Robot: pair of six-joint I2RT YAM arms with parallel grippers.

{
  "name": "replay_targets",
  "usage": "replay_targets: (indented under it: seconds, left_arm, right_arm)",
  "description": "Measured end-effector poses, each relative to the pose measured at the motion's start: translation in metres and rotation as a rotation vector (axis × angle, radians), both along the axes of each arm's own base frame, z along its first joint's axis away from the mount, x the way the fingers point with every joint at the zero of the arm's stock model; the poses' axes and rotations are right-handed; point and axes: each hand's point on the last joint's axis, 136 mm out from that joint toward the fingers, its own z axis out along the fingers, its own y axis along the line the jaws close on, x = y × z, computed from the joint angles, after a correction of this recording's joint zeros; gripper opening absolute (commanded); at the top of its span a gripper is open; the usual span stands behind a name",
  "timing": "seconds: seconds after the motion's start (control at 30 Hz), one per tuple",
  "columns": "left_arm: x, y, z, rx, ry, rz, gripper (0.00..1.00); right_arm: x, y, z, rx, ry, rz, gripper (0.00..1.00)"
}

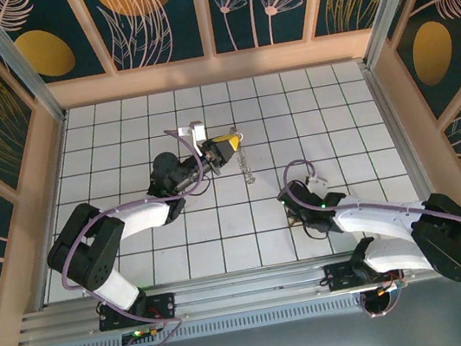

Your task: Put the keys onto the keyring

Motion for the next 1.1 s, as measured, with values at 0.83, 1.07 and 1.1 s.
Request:
replay_targets:
  seconds: [0.83, 1.07, 1.1]
  left_arm:
    - [-0.0040, -0.0005, 0.0066, -0.021, -0.019, -0.020, 0.00]
    - [-0.0044, -0.0003, 0.0083, -0.026, -0.026, -0.020, 0.00]
    - [-0.0044, -0.0004, 0.0082, -0.025, -0.025, -0.021, 0.00]
  right_arm:
    - [-0.0039, 0.0009, -0.0061, 0.001, 0.017, -0.010, 0.01]
    - [-0.0037, 0.0013, -0.0052, 0.002, 0.014, -0.005, 0.00]
    - [-0.0035, 0.0015, -0.0037, 0.003, 0.010, -0.001, 0.00]
